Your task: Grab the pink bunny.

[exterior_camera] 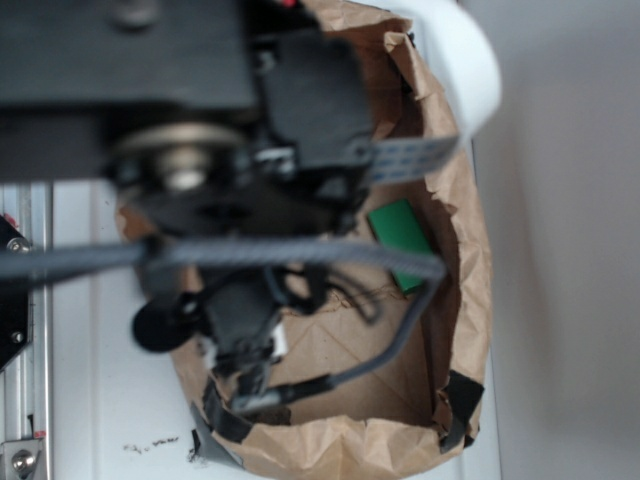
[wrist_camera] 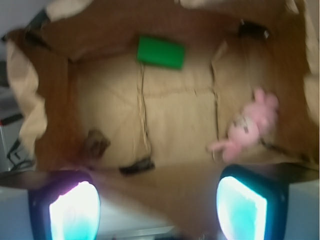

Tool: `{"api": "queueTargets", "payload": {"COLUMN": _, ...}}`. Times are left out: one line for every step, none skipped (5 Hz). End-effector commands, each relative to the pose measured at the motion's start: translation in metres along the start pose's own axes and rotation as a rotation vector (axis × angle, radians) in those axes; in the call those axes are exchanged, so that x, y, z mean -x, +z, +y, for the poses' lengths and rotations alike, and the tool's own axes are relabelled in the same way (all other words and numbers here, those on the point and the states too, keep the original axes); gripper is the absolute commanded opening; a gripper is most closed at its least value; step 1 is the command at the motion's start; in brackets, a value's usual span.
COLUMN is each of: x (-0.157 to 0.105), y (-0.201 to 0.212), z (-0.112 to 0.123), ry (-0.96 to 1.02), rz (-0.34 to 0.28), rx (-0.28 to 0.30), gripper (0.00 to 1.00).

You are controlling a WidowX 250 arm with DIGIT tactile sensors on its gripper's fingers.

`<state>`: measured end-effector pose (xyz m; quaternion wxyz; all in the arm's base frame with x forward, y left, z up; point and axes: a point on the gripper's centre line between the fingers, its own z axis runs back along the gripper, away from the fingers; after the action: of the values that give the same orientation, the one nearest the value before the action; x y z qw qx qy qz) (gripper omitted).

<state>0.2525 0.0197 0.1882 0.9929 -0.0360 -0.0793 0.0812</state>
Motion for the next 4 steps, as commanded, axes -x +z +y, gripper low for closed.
{"api": "queueTargets", "payload": {"x": -0.020, "y": -0.050, "z": 0.033, "ry": 0.020, "rz": -0.046, "rx": 0.008, "gripper": 1.00}}
{"api": "queueTargets", "payload": {"x": -0.018, "y": -0.082, "z": 0.041, "ry": 0.061, "rz": -0.019, "rx": -0.009, "gripper": 1.00}}
{"api": "queueTargets", "payload": {"x": -0.018, "y": -0.082, "z": 0.041, "ry": 0.061, "rz": -0.019, "rx": -0.009, "gripper": 1.00}}
{"api": "queueTargets", "payload": {"x": -0.018, "y": -0.082, "z": 0.041, "ry": 0.061, "rz": -0.019, "rx": -0.009, "gripper": 1.00}}
